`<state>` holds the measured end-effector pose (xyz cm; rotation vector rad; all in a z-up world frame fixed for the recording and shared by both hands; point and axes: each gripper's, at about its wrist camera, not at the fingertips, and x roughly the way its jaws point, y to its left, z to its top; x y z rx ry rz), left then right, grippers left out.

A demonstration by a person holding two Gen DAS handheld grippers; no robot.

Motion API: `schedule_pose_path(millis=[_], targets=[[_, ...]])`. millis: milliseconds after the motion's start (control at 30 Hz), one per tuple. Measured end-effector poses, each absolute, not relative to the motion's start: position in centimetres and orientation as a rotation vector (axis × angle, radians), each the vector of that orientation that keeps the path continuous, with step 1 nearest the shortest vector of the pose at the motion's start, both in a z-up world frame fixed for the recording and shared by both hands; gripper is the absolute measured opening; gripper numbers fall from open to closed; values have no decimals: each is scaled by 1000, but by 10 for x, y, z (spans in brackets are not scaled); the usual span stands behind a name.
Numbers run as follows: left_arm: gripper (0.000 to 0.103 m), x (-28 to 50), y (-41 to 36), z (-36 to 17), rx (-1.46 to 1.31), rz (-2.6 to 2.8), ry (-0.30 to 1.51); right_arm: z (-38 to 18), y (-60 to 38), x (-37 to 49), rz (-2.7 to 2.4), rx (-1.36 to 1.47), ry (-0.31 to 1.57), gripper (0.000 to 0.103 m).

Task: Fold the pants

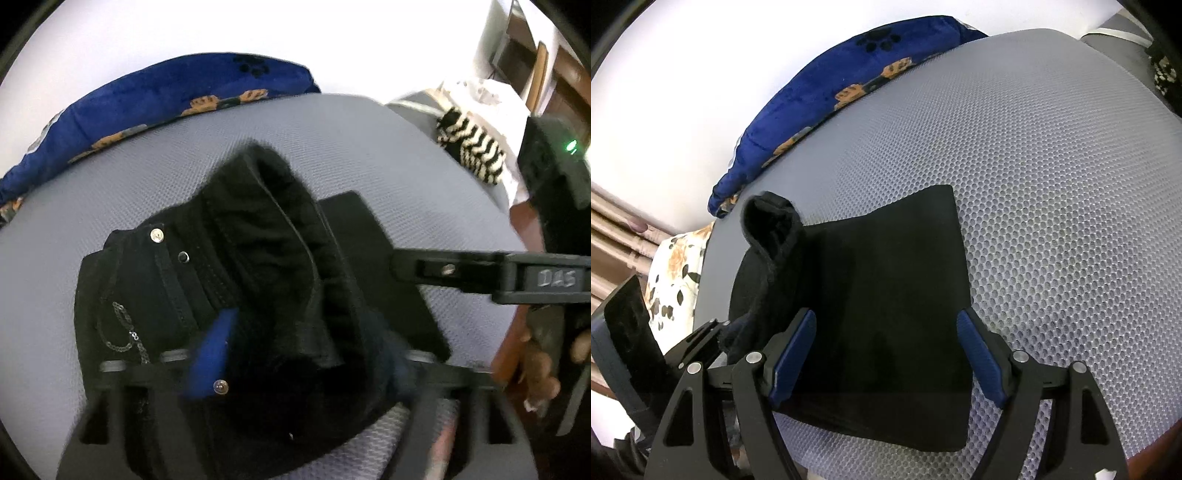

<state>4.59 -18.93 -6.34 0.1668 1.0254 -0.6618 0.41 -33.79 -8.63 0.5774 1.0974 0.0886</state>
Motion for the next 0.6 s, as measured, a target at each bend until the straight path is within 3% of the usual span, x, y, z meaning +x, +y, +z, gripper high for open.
schedule_pose_path(millis=[133, 333, 400, 467, 600], targets=[[85, 38, -188, -47, 155, -698, 964, -85, -342, 3, 74, 585, 1092, 77], [85, 54, -145, -36, -52, -700, 1027, -78, -342, -1, 122, 585, 1078, 75], [85, 59, -126, -32, -96, -677, 1021, -79, -338, 2, 207, 634, 1082, 59], [85, 61, -107, -30, -102, -639, 1009, -84, -333, 7, 264, 674, 1103, 50], [85, 68, -71, -33, -104, -560, 1005, -100, -322, 20, 296, 664, 1163, 47]])
